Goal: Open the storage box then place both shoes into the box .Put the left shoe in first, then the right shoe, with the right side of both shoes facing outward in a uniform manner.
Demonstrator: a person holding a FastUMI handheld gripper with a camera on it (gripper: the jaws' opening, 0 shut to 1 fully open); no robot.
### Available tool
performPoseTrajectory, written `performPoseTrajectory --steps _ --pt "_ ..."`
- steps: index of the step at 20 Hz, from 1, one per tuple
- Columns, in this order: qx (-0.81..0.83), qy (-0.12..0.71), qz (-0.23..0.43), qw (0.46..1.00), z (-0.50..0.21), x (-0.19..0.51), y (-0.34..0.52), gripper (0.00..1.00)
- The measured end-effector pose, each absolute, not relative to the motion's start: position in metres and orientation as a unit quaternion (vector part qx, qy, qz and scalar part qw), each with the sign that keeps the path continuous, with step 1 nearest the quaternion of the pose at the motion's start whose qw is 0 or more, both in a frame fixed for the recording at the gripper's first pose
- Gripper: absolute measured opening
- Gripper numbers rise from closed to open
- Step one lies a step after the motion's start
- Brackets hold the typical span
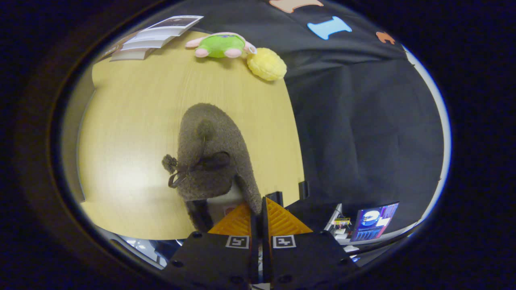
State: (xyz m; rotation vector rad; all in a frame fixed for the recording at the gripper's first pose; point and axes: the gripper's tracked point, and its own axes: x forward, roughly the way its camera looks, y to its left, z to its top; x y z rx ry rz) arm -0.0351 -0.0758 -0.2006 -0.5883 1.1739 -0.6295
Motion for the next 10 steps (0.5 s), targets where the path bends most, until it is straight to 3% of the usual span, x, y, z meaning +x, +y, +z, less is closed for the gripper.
performPoseTrajectory --steps 10 --pt "-0.322 0.474 -0.318 0.756 -0.101 -0.002 -0.018 0.07"
